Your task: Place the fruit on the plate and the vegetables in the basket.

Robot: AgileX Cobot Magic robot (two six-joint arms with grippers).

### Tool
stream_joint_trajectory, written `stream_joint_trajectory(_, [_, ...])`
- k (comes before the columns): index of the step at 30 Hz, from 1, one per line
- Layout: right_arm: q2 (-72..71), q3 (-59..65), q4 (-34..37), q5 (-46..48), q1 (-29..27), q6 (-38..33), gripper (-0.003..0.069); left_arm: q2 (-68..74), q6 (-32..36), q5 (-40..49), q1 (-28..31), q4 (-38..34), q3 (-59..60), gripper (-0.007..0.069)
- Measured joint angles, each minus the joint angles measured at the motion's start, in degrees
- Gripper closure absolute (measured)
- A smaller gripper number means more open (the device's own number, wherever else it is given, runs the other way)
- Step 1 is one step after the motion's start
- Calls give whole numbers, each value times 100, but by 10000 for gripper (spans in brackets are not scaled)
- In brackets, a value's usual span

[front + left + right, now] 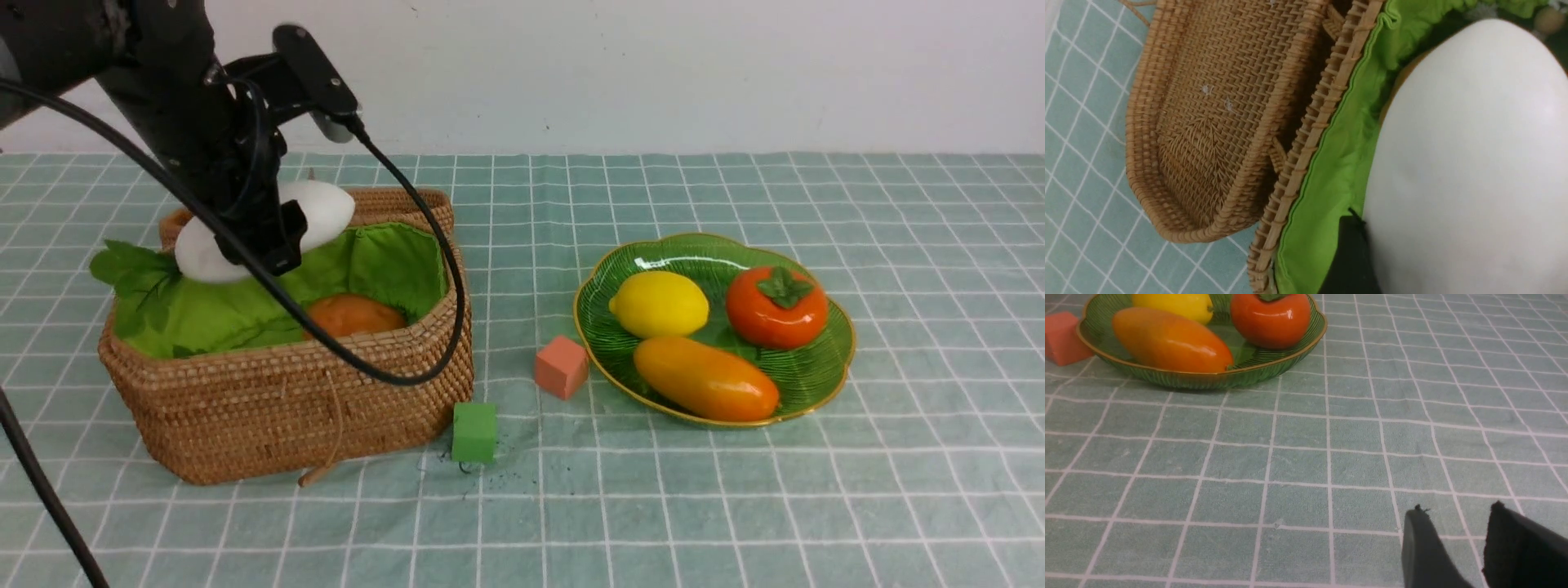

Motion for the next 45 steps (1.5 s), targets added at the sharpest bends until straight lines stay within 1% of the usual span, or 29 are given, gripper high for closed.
stream_joint_trajectory(7, [0,0,0,0,0,0,418,63,0,-294,0,-32,0,101])
stream_joint_trajectory(14, [0,0,0,0,0,0,418,63,-59,-308,0,-99,0,99])
stream_joint_trajectory(15, [0,0,0,0,0,0,418,63,-113,-303,0,-130,0,90])
stream_joint_trajectory(16, [0,0,0,0,0,0,418,63,-190,-277,0,-175,0,57])
stream_joint_trajectory(17, [0,0,0,0,0,0,418,63,-201,-279,0,-183,0,50])
stream_joint_trajectory(18, [0,0,0,0,0,0,418,63,-300,-218,0,-247,0,-10])
stream_joint_trajectory(19, [0,0,0,0,0,0,418,63,-342,-173,0,-279,0,-31])
stream_joint_trajectory(22, [0,0,0,0,0,0,418,63,-389,-67,0,-304,0,-47])
stream_joint_trajectory(28, [0,0,0,0,0,0,418,63,-403,-17,0,-312,0,-30])
stream_joint_trajectory(35, [0,0,0,0,0,0,418,-50,-426,225,0,-579,0,70])
stream_joint_trajectory(37, [0,0,0,0,0,0,418,-295,-426,483,0,-748,0,142])
stream_joint_trajectory(38, [0,0,0,0,0,0,418,-340,-426,534,0,-783,0,165])
stream_joint_trajectory(39, [0,0,0,0,0,0,418,-485,-426,696,0,-839,0,218])
stream_joint_trajectory(40, [0,0,0,0,0,0,418,-510,-426,723,0,-847,0,228])
stream_joint_trajectory(41, [0,0,0,0,0,0,418,-774,-426,965,0,-878,0,319])
stream_joint_trajectory(43, [0,0,0,0,0,0,418,-1081,-513,1237,0,-878,0,455])
stream_joint_trajectory(45, [0,0,0,0,0,0,418,-1518,-785,1422,0,-871,0,588])
